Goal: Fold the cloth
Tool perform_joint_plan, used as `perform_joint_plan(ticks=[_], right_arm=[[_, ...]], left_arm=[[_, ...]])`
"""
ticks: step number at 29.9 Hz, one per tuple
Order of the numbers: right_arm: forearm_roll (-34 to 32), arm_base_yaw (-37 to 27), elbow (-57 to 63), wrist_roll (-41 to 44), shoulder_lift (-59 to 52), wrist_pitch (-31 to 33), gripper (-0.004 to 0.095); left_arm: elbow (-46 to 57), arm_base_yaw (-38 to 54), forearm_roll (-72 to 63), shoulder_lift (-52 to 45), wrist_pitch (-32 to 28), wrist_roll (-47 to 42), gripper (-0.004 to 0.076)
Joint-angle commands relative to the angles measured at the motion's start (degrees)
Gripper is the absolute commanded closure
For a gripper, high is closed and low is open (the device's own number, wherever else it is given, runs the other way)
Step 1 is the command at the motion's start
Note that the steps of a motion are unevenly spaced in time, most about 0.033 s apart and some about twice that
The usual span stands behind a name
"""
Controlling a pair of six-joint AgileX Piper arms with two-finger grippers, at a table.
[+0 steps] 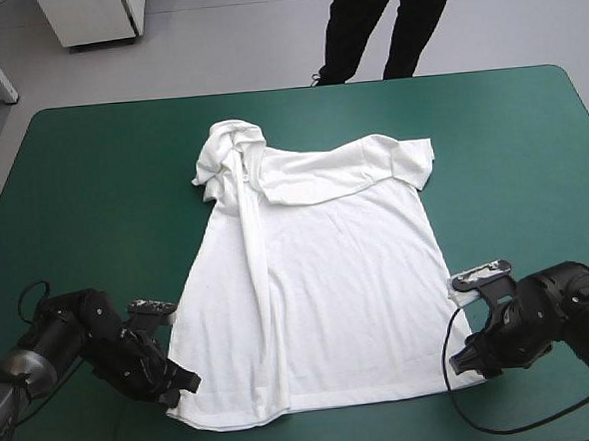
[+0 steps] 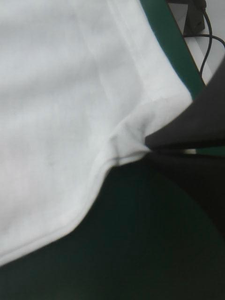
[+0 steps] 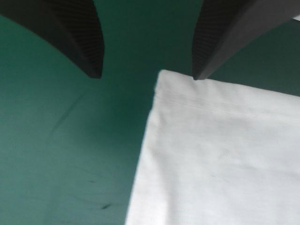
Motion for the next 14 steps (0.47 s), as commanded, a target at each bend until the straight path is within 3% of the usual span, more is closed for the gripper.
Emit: perform_joint_plan(ticks=[1,14], right_arm=[[3.5,0.2,-1.1,-1.6,2.4,-2.5,0.0369],[4.8,0.2,1.4,-3.0,7.5,-4.8,0.0369]], left_arm=[[-4.3,-0.4,-1.3,-1.9,2.3,0.1,0.0733],[-8.4,-0.4,-1.1,-2.5,5.7,-0.5,0.0733]])
